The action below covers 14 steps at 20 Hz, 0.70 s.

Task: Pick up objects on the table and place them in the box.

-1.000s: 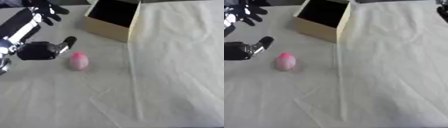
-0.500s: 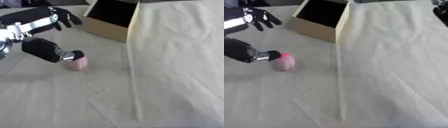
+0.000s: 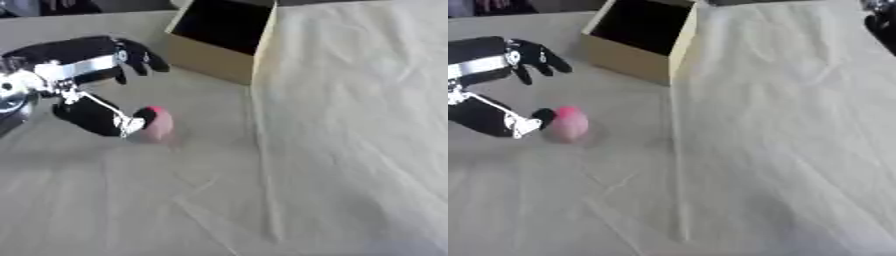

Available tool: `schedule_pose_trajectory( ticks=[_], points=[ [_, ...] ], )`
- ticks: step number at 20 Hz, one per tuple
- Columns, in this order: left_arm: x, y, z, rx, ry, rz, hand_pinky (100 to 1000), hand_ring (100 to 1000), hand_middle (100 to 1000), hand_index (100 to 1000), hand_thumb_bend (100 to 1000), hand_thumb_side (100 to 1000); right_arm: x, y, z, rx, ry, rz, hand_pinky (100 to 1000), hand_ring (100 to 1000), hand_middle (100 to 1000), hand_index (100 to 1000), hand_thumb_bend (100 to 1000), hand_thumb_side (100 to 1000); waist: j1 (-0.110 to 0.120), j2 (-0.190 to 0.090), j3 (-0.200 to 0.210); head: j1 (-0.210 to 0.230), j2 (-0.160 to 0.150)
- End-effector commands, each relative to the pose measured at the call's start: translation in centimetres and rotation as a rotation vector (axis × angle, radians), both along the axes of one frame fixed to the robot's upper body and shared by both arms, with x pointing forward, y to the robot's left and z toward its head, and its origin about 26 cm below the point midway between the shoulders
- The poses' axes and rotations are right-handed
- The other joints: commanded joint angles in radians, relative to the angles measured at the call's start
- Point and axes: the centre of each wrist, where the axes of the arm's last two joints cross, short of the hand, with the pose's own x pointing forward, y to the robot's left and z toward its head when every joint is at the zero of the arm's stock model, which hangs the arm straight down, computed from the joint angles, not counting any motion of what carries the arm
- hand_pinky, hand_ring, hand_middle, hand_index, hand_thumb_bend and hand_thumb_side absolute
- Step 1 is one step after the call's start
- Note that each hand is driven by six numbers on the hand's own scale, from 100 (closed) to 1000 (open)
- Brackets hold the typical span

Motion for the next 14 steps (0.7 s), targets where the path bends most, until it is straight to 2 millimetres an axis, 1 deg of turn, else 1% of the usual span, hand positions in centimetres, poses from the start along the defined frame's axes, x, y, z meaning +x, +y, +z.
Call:
schedule_pose_trajectory(
  ticks=[1,3,6,8,9,10,11,12,14],
  points=[
    [-0.3,0.0,0.4,0.028,0.0,-0.002,735,858,839,913,272,176,-0.4,0.0,0.9,-0.006,-0.035,0.005,841,684,579,787,100,709,-0.001,-0.02,-0.002,-0.002,0.001],
    [-0.3,-0.1,0.1,0.043,0.017,-0.002,738,864,842,915,306,200,-0.4,0.0,0.9,-0.006,-0.035,0.007,841,683,577,787,100,709,-0.001,-0.019,-0.003,-0.002,0.001],
    [-0.2,-0.1,-0.3,0.074,0.018,0.014,741,863,839,911,324,186,-0.4,0.1,0.9,-0.006,-0.035,0.009,842,683,577,787,100,710,-0.001,-0.018,-0.005,-0.001,0.001],
    [0.3,0.0,-0.6,0.101,0.006,0.034,746,866,836,911,332,176,-0.4,0.1,0.9,-0.006,-0.034,0.011,841,682,576,787,100,710,-0.001,-0.017,-0.007,0.0,0.0],
    [0.6,0.1,-0.9,0.116,-0.004,0.042,749,868,836,912,341,183,-0.4,0.1,0.9,-0.005,-0.033,0.012,841,681,575,787,100,711,-0.001,-0.016,-0.007,0.0,0.0],
    [1.0,0.2,-1.2,0.13,-0.011,0.049,757,872,834,909,373,210,-0.4,0.1,0.8,-0.005,-0.033,0.012,841,680,575,787,100,711,-0.001,-0.015,-0.008,0.0,-0.001],
    [1.3,0.2,-1.4,0.14,-0.018,0.053,757,872,834,909,373,210,-0.4,0.1,0.8,-0.004,-0.032,0.013,841,680,575,787,100,711,-0.001,-0.014,-0.009,0.0,-0.001],
    [1.6,0.3,-1.6,0.149,-0.03,0.058,779,881,831,890,402,226,-0.4,0.1,0.8,-0.004,-0.031,0.013,842,680,574,787,100,711,-0.001,-0.013,-0.009,0.0,-0.001],
    [2.1,0.3,-2.0,0.158,-0.056,0.063,784,878,828,881,388,210,-0.4,0.1,0.8,-0.004,-0.03,0.013,842,679,573,786,100,711,-0.001,-0.01,-0.01,0.0,-0.001]
  ],
)
